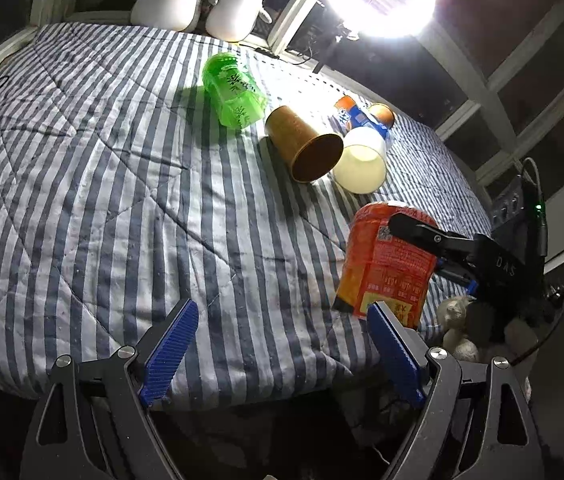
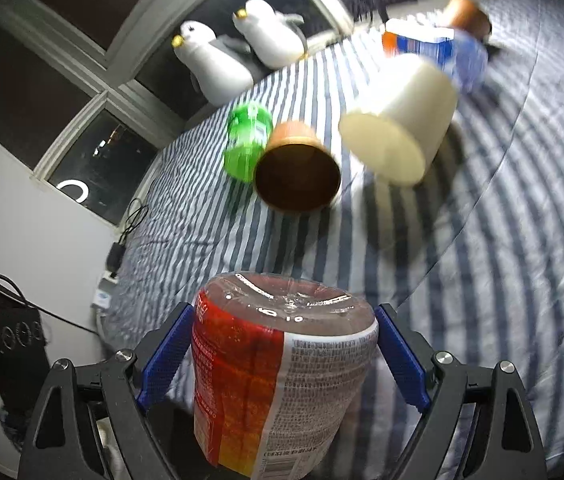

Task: Flip cup upside down
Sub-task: 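Rotate the held jar with the right gripper so its clear lid faces down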

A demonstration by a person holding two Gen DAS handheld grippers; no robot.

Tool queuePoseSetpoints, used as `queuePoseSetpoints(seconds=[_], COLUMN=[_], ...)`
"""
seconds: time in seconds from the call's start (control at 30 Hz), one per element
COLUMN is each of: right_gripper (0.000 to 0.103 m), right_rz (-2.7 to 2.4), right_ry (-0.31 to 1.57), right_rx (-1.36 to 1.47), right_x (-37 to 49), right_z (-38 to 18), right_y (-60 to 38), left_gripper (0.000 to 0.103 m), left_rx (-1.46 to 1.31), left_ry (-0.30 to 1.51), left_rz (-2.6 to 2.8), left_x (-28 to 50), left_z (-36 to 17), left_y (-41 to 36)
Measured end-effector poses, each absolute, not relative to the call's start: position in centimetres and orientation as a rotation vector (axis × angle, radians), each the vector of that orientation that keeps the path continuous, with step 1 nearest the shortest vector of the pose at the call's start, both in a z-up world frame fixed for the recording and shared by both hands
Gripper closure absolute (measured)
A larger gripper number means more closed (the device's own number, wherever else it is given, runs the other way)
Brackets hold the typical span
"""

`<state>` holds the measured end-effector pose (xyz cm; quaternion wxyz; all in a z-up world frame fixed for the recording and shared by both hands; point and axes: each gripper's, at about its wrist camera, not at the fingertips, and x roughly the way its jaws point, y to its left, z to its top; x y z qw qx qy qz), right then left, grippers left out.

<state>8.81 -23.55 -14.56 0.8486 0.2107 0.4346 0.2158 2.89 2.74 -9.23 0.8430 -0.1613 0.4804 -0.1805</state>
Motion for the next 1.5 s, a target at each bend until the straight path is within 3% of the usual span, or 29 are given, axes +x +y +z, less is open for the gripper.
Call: queuePoseSetpoints(seconds=[0.57, 1.5], right_gripper=[0.016, 0.016], right_rz=[0.208, 0.161], right_ry=[0.568, 0.509], right_rx=[0.060, -0.026], right_x=[8.6, 7.1], right_z=[-11.9, -13.1], right_y=[-22.3, -21.7], left_gripper=[0.014, 0.014], left_rx=[-0.261, -0.080], left_ry=[0.964, 0.822], left_rz=[-0.348, -0.254], left_x=[2.9, 2.5], left_z=[-8.1, -5.4], left_y=[2.0, -0.6])
